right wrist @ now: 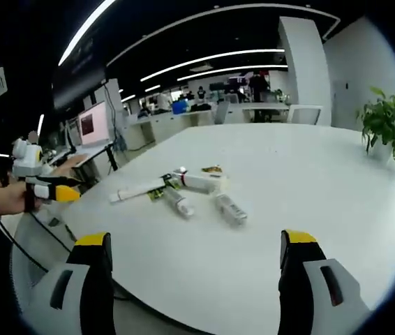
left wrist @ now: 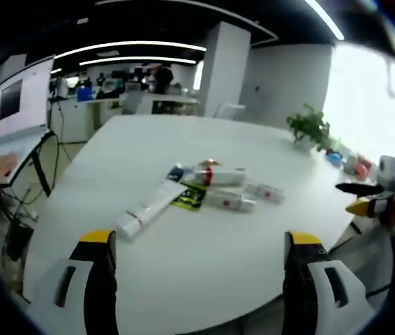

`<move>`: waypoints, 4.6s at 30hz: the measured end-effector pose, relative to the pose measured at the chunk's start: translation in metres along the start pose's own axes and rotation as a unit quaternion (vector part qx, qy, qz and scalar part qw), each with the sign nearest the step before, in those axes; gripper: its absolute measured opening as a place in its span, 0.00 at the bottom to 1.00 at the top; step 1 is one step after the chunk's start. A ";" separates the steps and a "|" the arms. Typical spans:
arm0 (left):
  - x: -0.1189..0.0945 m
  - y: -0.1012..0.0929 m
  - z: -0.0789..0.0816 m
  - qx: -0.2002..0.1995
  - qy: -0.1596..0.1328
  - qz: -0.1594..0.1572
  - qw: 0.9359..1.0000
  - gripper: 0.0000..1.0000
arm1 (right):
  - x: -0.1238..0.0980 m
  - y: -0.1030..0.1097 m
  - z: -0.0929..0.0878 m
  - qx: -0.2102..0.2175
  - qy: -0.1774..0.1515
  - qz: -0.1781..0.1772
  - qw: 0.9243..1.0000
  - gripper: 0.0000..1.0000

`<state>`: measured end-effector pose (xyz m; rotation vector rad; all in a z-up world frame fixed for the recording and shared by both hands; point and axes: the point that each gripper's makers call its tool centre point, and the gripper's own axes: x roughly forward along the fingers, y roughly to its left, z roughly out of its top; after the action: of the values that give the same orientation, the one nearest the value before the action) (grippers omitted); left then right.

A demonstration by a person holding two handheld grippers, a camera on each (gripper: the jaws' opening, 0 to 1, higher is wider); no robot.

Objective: Arrange the skincare products in the storage area until every visible bottle or jar stands upright without overlapping.

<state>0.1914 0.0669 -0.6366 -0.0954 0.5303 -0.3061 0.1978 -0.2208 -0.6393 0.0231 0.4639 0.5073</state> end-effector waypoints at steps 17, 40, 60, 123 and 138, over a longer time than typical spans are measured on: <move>-0.002 0.003 -0.001 0.015 0.003 -0.014 1.000 0.91 | -0.003 0.001 0.005 -0.009 -0.012 -0.004 1.000 1.00; -0.006 0.003 -0.001 0.008 0.001 0.003 1.000 0.88 | -0.002 0.013 0.010 -0.004 -0.019 0.040 0.999 0.97; -0.005 -0.004 -0.001 0.019 0.007 -0.013 1.000 0.88 | 0.001 0.005 0.004 -0.004 -0.007 0.023 1.000 0.97; 0.077 0.056 0.019 0.087 0.119 -0.037 0.988 0.86 | 0.003 -0.009 -0.010 0.027 0.027 -0.011 0.999 0.97; 0.105 0.066 0.014 0.103 0.159 -0.054 0.981 0.87 | 0.005 -0.011 -0.013 0.031 0.034 -0.012 0.999 0.96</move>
<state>0.3024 0.0971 -0.6862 0.1279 0.8083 -0.4841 0.2005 -0.2292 -0.6547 0.0589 0.5458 0.4708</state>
